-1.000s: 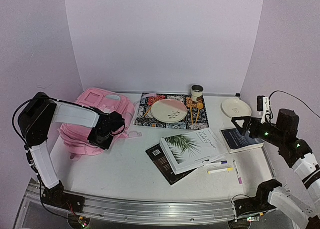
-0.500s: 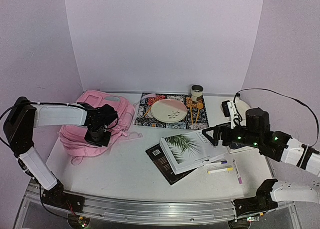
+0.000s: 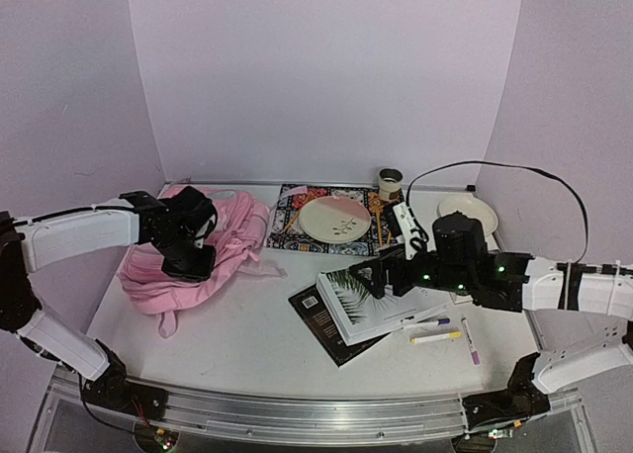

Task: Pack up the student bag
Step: Pick up the student bag from the corner of the board, then move the student bag to the center of the board.

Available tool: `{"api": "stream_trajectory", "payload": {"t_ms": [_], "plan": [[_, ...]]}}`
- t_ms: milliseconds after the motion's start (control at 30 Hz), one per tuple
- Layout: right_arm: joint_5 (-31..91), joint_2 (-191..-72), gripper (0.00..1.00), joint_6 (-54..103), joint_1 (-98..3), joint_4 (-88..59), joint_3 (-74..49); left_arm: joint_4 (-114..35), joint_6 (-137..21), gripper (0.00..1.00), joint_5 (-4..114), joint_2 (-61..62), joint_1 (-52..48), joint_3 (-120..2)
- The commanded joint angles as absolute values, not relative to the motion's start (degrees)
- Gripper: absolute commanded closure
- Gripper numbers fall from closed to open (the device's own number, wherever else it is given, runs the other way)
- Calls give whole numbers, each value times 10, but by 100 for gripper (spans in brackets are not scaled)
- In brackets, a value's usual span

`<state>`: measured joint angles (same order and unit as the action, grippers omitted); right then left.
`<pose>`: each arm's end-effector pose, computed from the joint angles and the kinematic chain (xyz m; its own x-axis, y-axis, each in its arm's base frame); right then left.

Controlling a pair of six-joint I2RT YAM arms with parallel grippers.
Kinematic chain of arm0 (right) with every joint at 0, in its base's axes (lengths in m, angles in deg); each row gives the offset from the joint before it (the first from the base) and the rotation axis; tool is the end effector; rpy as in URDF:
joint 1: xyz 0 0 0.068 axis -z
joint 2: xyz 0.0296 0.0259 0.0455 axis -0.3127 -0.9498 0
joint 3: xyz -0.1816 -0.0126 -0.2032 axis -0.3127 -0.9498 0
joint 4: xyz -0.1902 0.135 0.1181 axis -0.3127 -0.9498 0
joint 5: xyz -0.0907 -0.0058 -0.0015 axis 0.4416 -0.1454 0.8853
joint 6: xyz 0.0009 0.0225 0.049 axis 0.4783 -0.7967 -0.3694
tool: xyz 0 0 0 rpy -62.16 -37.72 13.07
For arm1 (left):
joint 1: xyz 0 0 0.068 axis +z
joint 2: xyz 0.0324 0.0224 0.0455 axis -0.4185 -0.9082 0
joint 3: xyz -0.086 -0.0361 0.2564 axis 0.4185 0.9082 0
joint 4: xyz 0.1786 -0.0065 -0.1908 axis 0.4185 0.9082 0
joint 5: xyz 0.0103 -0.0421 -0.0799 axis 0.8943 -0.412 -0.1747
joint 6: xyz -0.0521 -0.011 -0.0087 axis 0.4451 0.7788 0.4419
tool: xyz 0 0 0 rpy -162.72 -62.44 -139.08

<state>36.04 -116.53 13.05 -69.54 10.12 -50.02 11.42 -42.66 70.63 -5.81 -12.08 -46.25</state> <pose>0.1662 0.2090 0.2842 -0.2897 0.1348 -0.9476 -0.7418 0.5940 0.3113 0.2174 -0.1570 0.2334 -0.9303 0.1281 -0.3437 0.1516 0.9875 -0.0424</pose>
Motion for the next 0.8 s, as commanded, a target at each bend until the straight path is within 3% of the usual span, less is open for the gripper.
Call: {"api": "stream_trajectory", "payload": {"t_ms": [0, 333, 767], "plan": [[381, -1219, 2, 125, -727, 166, -453, 63, -396, 100, 623, 20, -123, -512], [414, -1328, 2, 113, -768, 186, -378, -84, -292, 100, 459, 80, -142, -402], [478, -1353, 2, 102, -778, 160, -370, -317, -149, 100, 497, 43, -279, -314]]}}
